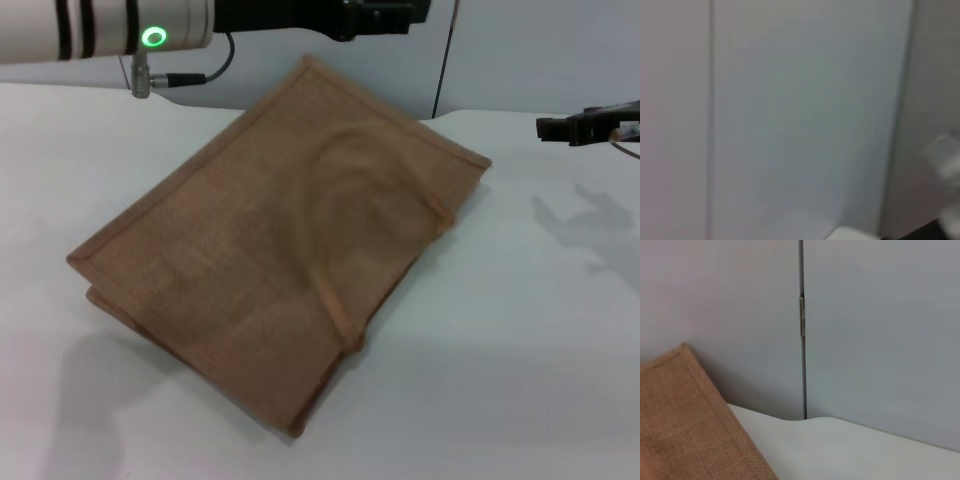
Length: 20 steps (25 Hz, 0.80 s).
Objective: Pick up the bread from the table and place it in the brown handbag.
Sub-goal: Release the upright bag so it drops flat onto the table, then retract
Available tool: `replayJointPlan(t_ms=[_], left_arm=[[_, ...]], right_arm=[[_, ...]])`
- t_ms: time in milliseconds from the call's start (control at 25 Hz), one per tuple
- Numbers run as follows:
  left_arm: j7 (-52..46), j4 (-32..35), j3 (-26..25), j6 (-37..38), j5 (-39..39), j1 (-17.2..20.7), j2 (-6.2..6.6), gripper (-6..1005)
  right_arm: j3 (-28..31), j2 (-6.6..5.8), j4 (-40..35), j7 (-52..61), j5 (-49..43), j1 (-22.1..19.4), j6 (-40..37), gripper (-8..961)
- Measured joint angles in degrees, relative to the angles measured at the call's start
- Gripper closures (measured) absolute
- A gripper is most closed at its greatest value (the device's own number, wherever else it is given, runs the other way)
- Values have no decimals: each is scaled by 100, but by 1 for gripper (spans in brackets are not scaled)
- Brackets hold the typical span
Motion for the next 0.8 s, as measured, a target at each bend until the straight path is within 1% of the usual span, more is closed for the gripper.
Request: replayJointPlan(t_ms=[120,200,240,320,360,480,600,640,680,800], left_arm=[[253,-254,-295,-277,-298,-33,-15,215],[311,-319,-424,-196,-301,13,-30,221],[384,-348,-470,-68,-289,83,-34,224],[778,-462,-496,431,-309,348,-41,229],[778,-462,-496,431,-309,348,-41,231],[1558,-773,-440,1083,-610,637,-76,239],[2452,-1261,-432,1563,-1139,756,-86,254],[3144,-1625,-431,1873,-1624,804,-90,259],[3144,-1625,-431,1873,-1624,804,-90,264],[4265,-2205,-422,2092,-2573,819,-102,278]], right_arm=[[23,0,87,-9,0,41,-38,285],[-7,1,179,-27,0,60,-153,285],[-40,3,215,-37,0,67,-223,285],[-210,13,253,-52,7,38,-493,285],[-348,25,258,-53,16,-7,-671,285],[-967,38,218,-56,257,-273,-1543,286],[-1558,20,194,-85,487,-544,-2561,286],[-1734,17,200,-100,515,-632,-2924,286],[-1897,18,221,-109,527,-716,-3248,286],[-2435,13,419,-114,531,-908,-4455,287]])
